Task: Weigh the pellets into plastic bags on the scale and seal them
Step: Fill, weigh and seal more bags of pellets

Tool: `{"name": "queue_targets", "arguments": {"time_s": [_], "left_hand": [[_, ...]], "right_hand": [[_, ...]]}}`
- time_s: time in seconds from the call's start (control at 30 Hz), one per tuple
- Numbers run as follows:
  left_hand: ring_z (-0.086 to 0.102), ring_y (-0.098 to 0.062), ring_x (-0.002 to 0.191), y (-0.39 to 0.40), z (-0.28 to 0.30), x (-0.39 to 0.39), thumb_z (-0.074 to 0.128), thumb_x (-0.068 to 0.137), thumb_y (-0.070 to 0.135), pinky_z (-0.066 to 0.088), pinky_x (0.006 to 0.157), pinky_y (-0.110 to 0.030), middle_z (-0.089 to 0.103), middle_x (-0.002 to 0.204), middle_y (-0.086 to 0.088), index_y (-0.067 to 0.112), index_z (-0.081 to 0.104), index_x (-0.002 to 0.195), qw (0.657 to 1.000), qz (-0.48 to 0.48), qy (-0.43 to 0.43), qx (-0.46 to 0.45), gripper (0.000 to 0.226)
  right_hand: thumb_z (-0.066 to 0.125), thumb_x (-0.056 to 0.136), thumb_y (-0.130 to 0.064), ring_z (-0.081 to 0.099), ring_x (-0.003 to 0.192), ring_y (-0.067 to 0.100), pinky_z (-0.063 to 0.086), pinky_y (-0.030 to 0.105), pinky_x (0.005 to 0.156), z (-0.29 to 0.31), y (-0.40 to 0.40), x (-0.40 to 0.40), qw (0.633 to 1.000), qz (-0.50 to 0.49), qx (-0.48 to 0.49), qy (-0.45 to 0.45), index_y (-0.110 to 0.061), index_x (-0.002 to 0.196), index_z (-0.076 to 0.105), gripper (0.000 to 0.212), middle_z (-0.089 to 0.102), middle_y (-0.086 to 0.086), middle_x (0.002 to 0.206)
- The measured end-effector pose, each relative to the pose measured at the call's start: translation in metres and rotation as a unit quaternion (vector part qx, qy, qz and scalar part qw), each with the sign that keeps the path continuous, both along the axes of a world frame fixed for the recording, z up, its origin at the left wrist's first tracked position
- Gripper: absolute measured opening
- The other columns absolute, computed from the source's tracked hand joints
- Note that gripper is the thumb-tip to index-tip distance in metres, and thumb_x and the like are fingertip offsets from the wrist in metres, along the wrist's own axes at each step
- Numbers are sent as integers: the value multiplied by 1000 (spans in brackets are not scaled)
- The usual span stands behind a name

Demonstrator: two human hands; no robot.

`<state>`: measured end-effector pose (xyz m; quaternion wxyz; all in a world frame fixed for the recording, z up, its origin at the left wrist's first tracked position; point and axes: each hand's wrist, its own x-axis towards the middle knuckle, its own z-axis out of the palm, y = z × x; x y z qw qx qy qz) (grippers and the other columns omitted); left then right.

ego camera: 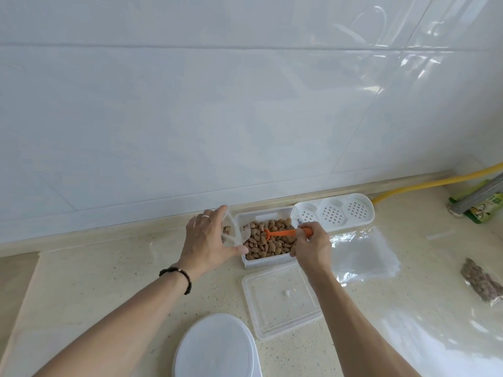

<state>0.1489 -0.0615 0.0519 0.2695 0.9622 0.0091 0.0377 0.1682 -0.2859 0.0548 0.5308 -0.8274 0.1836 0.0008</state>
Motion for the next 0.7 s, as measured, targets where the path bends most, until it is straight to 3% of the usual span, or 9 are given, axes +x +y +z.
{"name": "queue_targets", "arguments": {"time_s": [0.33, 0.6, 0.7], "left_hand": [[48, -23, 117, -10, -3, 11, 74, 57, 73, 29, 109, -45, 56, 118, -3, 22, 34, 143, 1000, -12, 8, -2, 107], [46, -26, 119, -35, 10, 19, 72, 58, 75, 32, 105, -43, 53, 124, -5, 21, 32, 143, 1000, -13, 26, 6, 108], [44, -25, 121, -43, 16, 18, 76, 56, 72, 29, 105, -42, 51, 125, -4, 20, 32, 144, 999, -12, 29, -34, 111]], "right_hand": [[52, 98, -10, 55, 43, 14, 47, 27, 50, 16, -32, -3, 974, -155, 158, 38, -10, 104, 59, 9, 72, 8, 83], [55, 97, -10, 54, 44, 13, 47, 28, 50, 68, -35, -8, 979, -101, 175, -36, -8, 105, 61, 10, 74, 9, 86], [56, 96, -10, 57, 44, 14, 48, 26, 47, 87, -23, -15, 989, -35, 115, -89, -9, 99, 62, 7, 72, 8, 85]]}}
